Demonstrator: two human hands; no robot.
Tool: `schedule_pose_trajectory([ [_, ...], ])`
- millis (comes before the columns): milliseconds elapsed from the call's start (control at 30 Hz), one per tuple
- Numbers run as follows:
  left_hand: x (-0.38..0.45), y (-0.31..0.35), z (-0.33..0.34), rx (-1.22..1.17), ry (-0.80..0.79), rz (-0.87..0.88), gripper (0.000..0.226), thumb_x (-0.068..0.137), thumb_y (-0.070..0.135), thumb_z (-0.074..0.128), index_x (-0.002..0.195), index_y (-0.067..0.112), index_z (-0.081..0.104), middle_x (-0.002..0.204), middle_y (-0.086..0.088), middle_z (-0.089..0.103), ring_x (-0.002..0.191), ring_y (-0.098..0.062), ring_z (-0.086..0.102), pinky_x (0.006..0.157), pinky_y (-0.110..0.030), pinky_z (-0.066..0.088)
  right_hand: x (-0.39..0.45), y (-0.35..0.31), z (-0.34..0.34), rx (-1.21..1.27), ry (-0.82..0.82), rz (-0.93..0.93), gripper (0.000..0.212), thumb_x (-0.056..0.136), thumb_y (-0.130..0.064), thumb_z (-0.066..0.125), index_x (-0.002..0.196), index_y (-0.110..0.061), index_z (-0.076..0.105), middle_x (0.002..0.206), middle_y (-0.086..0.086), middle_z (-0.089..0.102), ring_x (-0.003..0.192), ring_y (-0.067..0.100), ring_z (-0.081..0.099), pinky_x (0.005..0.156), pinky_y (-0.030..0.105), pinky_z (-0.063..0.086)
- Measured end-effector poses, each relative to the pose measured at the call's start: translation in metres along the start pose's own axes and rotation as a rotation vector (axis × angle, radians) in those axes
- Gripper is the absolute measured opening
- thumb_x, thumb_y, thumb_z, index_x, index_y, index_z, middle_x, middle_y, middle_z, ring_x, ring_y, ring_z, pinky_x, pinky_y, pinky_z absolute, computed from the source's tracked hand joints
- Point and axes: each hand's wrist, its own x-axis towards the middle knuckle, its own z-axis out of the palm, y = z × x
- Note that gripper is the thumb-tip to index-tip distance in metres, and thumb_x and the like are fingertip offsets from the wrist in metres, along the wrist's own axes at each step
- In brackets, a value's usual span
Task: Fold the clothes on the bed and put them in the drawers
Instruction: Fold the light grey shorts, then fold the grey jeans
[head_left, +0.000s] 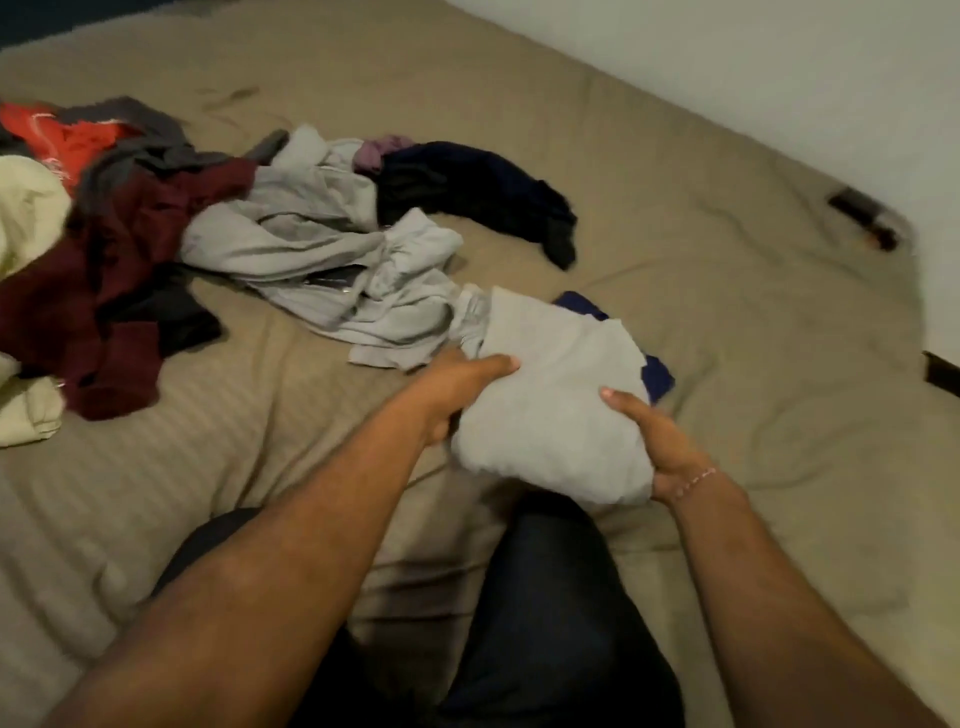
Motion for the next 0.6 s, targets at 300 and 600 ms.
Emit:
schedule_pose_trajectory([
  [300, 0.026, 0.018, 0.238, 0.665, -0.429, 0.370, 0.075, 0.089, 0.037, 0.080, 0.149, 0.014, 0.041, 0.137, -0.002, 0.059, 0.109, -0.018, 0.058, 0.085, -0.032, 0.046, -0.119, 0.012, -0.190, 0.413, 0.392, -0.165, 0.050, 0.100, -0.036, 0.061, 0.146, -0.016, 0.057, 0.141, 0.010, 0.065, 0.130, 0.032, 0.061, 0.112, 0.052, 0.044],
  [600, 0.029, -0.053, 0.175, 1.035, -0.346, 0.328, 0.083, 0.093, 0.039, 0.071, 0.160, 0.010, 0.031, 0.161, -0.011, 0.041, 0.143, -0.028, 0.044, 0.110, -0.031, 0.037, -0.057, 0.079, -0.194, -1.164, 0.860, 0.076, 0.084, 0.094, -0.061, 0.059, 0.163, -0.034, 0.018, 0.172, 0.009, 0.001, 0.156, 0.036, 0.011, 0.121, 0.054, 0.025],
])
